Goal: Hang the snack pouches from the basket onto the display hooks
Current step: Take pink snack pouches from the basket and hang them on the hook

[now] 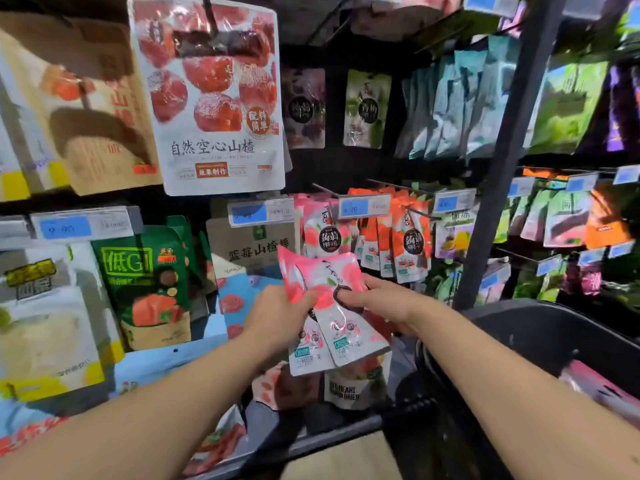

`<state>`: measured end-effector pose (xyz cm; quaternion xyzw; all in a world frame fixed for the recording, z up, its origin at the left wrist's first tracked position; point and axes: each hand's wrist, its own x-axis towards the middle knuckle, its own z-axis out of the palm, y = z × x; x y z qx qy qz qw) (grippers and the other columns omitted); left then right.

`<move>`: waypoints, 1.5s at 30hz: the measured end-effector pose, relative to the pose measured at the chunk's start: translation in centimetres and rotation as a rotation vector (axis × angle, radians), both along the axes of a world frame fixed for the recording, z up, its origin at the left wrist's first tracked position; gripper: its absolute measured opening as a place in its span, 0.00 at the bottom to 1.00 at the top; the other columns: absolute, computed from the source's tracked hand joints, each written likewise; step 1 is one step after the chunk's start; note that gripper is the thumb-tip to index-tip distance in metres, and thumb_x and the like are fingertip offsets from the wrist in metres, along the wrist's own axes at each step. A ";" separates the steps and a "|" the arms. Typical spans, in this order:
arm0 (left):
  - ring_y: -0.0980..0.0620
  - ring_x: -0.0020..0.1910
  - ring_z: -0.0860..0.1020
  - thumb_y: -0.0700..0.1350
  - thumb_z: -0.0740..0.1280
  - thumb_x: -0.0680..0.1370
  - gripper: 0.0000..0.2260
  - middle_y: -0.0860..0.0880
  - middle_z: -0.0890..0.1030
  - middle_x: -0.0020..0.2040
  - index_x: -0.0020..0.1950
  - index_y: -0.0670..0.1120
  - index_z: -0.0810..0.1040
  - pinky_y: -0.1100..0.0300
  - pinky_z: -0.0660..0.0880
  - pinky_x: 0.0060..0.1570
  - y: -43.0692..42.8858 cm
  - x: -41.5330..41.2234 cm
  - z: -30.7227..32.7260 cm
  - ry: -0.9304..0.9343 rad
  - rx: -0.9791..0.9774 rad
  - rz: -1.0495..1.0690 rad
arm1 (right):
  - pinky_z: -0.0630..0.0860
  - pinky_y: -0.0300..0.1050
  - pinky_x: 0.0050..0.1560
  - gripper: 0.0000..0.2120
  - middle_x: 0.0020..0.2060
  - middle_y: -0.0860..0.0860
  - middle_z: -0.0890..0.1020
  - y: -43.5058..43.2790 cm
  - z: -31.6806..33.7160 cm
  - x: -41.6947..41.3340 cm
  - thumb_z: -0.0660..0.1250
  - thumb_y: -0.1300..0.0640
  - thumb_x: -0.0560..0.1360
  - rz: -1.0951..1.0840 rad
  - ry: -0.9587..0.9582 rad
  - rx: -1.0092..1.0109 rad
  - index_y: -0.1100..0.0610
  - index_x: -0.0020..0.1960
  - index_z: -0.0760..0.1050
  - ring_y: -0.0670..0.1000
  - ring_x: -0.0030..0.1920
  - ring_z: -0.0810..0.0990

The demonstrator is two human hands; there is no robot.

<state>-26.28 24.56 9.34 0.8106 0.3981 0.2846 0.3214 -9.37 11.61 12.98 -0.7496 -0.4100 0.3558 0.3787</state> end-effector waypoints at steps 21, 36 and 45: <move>0.40 0.34 0.80 0.64 0.67 0.77 0.27 0.42 0.79 0.30 0.34 0.40 0.76 0.44 0.80 0.41 1.5 5.3 -0.1 -0.046 0.134 0.045 | 0.56 0.20 0.55 0.40 0.66 0.34 0.64 1.0 -4.2 4.9 0.74 0.52 0.77 -0.213 -0.293 0.574 0.43 0.82 0.56 0.33 0.67 0.62; 0.46 0.31 0.73 0.59 0.69 0.79 0.24 0.47 0.75 0.29 0.30 0.45 0.71 0.53 0.69 0.34 2.3 4.4 -0.6 -0.035 0.074 0.065 | 0.76 0.54 0.67 0.45 0.66 0.45 0.75 4.4 -5.5 5.9 0.74 0.41 0.70 -0.238 -0.343 0.556 0.36 0.80 0.54 0.50 0.61 0.79; 0.46 0.28 0.71 0.56 0.68 0.80 0.25 0.43 0.73 0.27 0.28 0.43 0.68 0.54 0.65 0.31 3.2 2.1 -0.1 -0.006 0.131 0.074 | 0.67 0.48 0.73 0.43 0.72 0.52 0.68 6.5 -6.6 6.6 0.75 0.49 0.76 -0.276 -0.383 0.514 0.46 0.82 0.54 0.52 0.72 0.69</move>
